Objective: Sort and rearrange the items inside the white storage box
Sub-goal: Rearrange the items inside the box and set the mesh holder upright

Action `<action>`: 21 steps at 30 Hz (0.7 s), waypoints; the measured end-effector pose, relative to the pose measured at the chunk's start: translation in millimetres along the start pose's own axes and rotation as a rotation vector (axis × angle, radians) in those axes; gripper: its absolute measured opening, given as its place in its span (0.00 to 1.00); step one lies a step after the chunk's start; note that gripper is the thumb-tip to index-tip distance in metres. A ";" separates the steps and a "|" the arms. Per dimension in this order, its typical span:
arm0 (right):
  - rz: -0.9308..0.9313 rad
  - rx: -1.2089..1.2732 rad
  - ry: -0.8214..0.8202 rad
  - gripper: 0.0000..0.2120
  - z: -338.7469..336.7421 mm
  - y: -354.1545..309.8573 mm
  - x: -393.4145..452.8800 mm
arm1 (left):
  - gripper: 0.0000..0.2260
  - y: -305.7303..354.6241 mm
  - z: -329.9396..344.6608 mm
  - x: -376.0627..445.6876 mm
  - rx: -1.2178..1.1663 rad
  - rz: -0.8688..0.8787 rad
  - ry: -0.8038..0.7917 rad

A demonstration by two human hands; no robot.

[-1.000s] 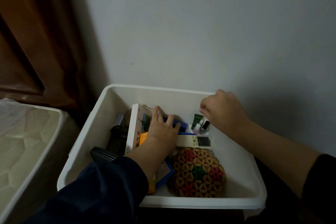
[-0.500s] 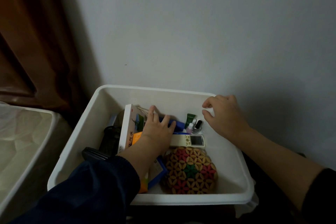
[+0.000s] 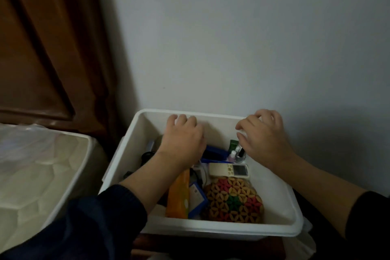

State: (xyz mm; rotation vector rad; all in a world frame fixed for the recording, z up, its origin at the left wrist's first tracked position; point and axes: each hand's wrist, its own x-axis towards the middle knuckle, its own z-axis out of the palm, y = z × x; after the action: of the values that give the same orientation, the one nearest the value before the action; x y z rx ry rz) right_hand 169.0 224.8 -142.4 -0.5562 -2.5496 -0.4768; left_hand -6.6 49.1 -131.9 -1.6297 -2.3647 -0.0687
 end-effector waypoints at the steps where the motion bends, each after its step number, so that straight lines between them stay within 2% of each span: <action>1: -0.024 0.018 0.010 0.10 -3.9 -8.3 1.4 | 0.15 -11.7 -9.2 -4.2 -0.012 -0.062 0.048; 4: 0.023 0.223 -0.038 0.08 -16.6 -49.9 4.0 | 0.14 -46.9 -30.6 -25.9 -0.125 -0.308 0.150; 6: 0.149 0.479 -0.156 0.08 -24.4 -83.2 5.1 | 0.12 -62.0 -36.0 -49.7 -0.182 -0.483 0.169; 7: 0.225 0.593 -0.262 0.10 -26.4 -100.2 5.7 | 0.14 -66.3 -35.5 -62.9 -0.157 -0.543 0.114; 9: 0.353 0.701 -0.524 0.19 -28.1 -132.1 7.7 | 0.19 -70.2 -27.9 -89.2 -0.145 -0.629 -0.046; 12: 0.505 0.772 -0.848 0.38 -23.1 -169.4 7.0 | 0.23 -67.7 -16.9 -119.6 -0.416 -0.750 -0.068; 14: 0.580 0.771 -0.932 0.40 -17.2 -183.8 5.5 | 0.21 -63.2 -11.4 -131.9 -0.484 -0.759 -0.057; 16: 0.642 0.810 -0.962 0.34 -10.9 -189.5 3.5 | 0.20 -60.6 -7.2 -138.1 -0.476 -0.731 -0.008; 18: 0.673 0.811 -0.981 0.29 -9.2 -192.3 2.1 | 0.22 -60.0 -7.5 -137.9 -0.400 -0.688 0.009; 21: 0.688 0.800 -0.965 0.26 -9.9 -192.8 1.9 | 0.20 -58.2 -8.3 -133.6 -0.222 -0.518 0.048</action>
State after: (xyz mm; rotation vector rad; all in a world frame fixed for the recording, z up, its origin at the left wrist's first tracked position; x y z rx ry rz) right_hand 81.9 56.1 -177.0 -1.4651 -2.7242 1.2660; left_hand -14.4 -95.5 -150.2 -1.0328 -2.7546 -0.4776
